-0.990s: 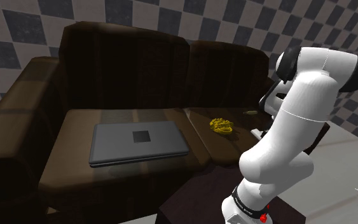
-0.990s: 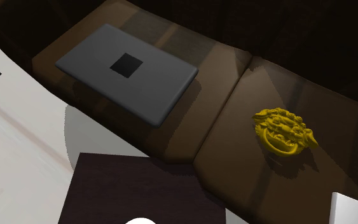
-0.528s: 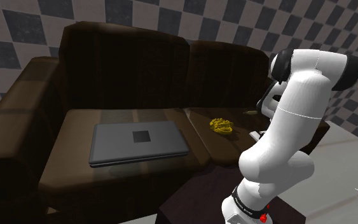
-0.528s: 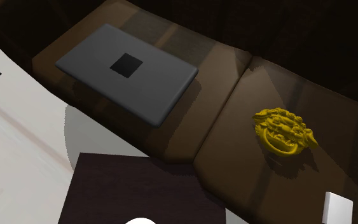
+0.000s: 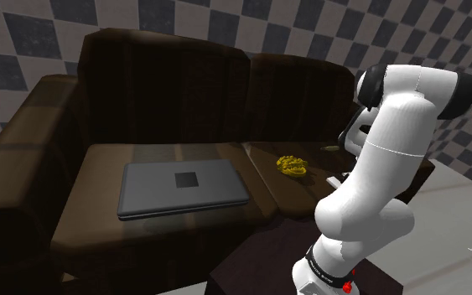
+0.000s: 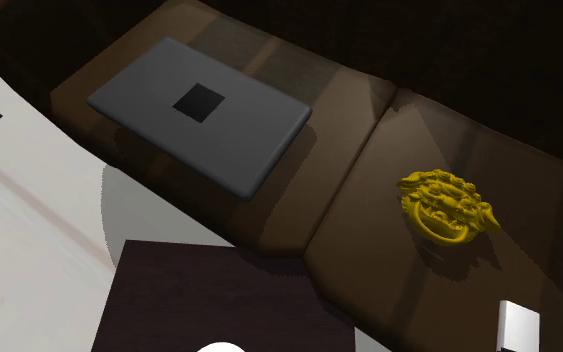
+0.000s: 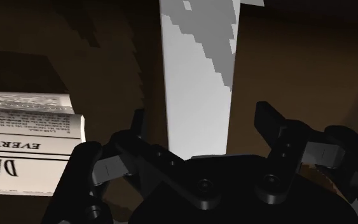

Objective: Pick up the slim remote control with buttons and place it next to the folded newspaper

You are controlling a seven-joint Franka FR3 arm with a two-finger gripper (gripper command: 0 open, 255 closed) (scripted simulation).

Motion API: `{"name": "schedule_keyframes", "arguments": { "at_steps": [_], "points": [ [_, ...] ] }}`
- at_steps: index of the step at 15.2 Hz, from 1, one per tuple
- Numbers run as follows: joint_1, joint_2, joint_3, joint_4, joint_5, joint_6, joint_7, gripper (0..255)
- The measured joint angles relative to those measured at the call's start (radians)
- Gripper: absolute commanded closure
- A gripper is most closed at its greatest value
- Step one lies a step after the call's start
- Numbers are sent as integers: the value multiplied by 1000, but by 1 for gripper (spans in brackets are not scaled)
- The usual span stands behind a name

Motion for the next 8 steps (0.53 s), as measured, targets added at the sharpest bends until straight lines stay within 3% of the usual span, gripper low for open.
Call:
{"name": "schedule_keyframes", "arguments": {
  "at_steps": [3, 6, 8],
  "points": [
    [12, -20, -16, -2, -25, -11, 19, 0],
    [58, -115, -80, 2, -157, -74, 111, 0],
    [68, -147, -93, 1, -202, -93, 143, 0]
  ]
}}
